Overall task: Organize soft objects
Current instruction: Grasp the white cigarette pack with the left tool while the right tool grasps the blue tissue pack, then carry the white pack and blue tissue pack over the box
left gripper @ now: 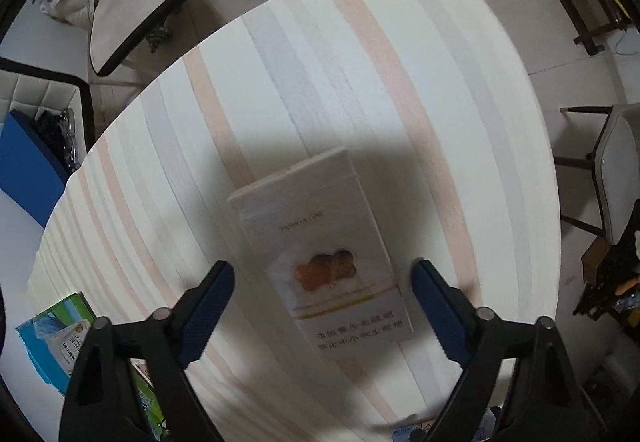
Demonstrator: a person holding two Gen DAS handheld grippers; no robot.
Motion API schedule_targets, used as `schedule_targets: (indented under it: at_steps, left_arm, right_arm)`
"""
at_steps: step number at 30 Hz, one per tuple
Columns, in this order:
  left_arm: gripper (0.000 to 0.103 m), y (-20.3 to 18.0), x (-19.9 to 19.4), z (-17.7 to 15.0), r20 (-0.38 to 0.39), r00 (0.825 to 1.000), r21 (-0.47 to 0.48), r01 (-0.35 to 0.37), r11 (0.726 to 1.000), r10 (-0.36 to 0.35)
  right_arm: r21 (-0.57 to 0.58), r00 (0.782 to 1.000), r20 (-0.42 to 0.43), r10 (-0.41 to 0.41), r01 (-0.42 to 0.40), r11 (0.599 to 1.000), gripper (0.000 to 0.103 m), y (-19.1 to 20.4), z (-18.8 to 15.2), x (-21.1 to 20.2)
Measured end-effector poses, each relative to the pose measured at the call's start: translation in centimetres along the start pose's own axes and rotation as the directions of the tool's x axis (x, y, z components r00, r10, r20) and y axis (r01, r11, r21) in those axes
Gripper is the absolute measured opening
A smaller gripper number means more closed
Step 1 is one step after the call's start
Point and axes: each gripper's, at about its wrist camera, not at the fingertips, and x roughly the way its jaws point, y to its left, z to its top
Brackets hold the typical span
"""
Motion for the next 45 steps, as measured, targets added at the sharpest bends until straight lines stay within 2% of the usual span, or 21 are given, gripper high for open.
schedule_targets:
  at_steps: [2,6,9,11,13,14,15,16,19,26,33,36,39,43,45]
  left_arm:
    - [0.062,-0.4,-0.5,-0.5,0.009,1.000,0.007,0.009,1.000,-0.009]
    - [0.059,-1.8,-0.7,-1.5,0.036,0.997,0.048,-0.067,0.997,0.065]
    - [0.057,-1.6,-0.8,-2.3,0.044,0.996,0.045,-0.075,0.996,0.073]
    - [0.057,-1.3,-0.9,-3.0,0.049,0.996,0.045,-0.083,0.996,0.081]
    - [0.056,-1.2,-1.2,-3.7,0.054,0.996,0.041,-0.079,0.996,0.077]
    - [0.056,-1.0,-1.3,-4.2,0.055,0.996,0.038,-0.073,0.997,0.071]
    - [0.056,-0.8,-1.6,-4.6,0.057,0.996,0.034,-0.067,0.997,0.065]
    - [0.056,-0.8,-1.8,-5.1,0.060,0.997,0.033,-0.059,0.998,0.057]
    - [0.056,0.8,-2.0,-5.9,0.071,0.997,0.033,-0.038,0.999,0.036]
    - [0.055,2.6,-3.8,-8.6,0.117,0.993,0.024,0.009,1.000,-0.012]
    - [0.055,5.7,-7.3,-12.7,0.195,0.979,0.010,0.067,0.998,-0.067]
    - [0.055,8.3,-9.4,-15.4,0.238,0.966,-0.016,0.107,0.994,-0.100]
    - [0.055,12.4,-11.1,-18.6,0.284,0.949,-0.060,0.158,0.986,-0.135]
    - [0.055,18.1,-12.1,-23.4,0.319,0.939,-0.139,0.181,0.974,-0.129]
    - [0.055,21.3,-12.2,-25.8,0.323,0.939,-0.186,0.188,0.964,-0.121]
  right_arm:
    - [0.023,1.000,-0.001,-0.010,0.010,1.000,0.102,-0.4,0.0,0.8]
    - [0.047,0.999,0.028,-0.041,0.040,0.998,0.103,-0.4,-0.3,1.0]
    - [0.037,0.997,0.031,-0.069,0.067,0.997,0.102,0.2,-0.6,0.9]
    - [0.008,0.993,0.047,-0.107,0.107,0.994,0.096,0.8,-0.7,0.8]
    - [-0.015,0.985,0.090,-0.145,0.147,0.989,0.073,1.2,-0.8,0.0]
    - [-0.019,0.984,0.103,-0.147,0.150,0.989,0.065,1.6,-1.0,-0.5]
    - [-0.022,0.984,0.105,-0.146,0.150,0.989,0.052,2.0,-1.1,-0.9]
    - [-0.022,0.985,0.102,-0.137,0.140,0.990,0.046,1.9,-1.1,-1.0]
    - [-0.005,0.993,0.085,-0.077,0.078,0.997,0.039,0.8,-1.2,-1.5]
    - [0.004,0.995,0.103,0.012,-0.013,1.000,0.033,-0.7,-2.2,-3.3]
    - [-0.053,0.985,0.162,0.053,-0.045,0.998,0.032,-0.8,-3.0,-6.4]
    - [-0.114,0.978,0.194,0.072,-0.050,0.992,0.031,0.9,-3.9,-8.7]
    - [-0.186,0.973,0.210,0.098,-0.059,0.981,0.031,3.2,-5.2,-10.8]
    - [-0.312,0.969,0.212,0.129,-0.058,0.948,0.031,8.1,-7.5,-12.8]
    - [-0.395,0.967,0.212,0.143,-0.049,0.917,0.031,11.9,-9.2,-13.8]
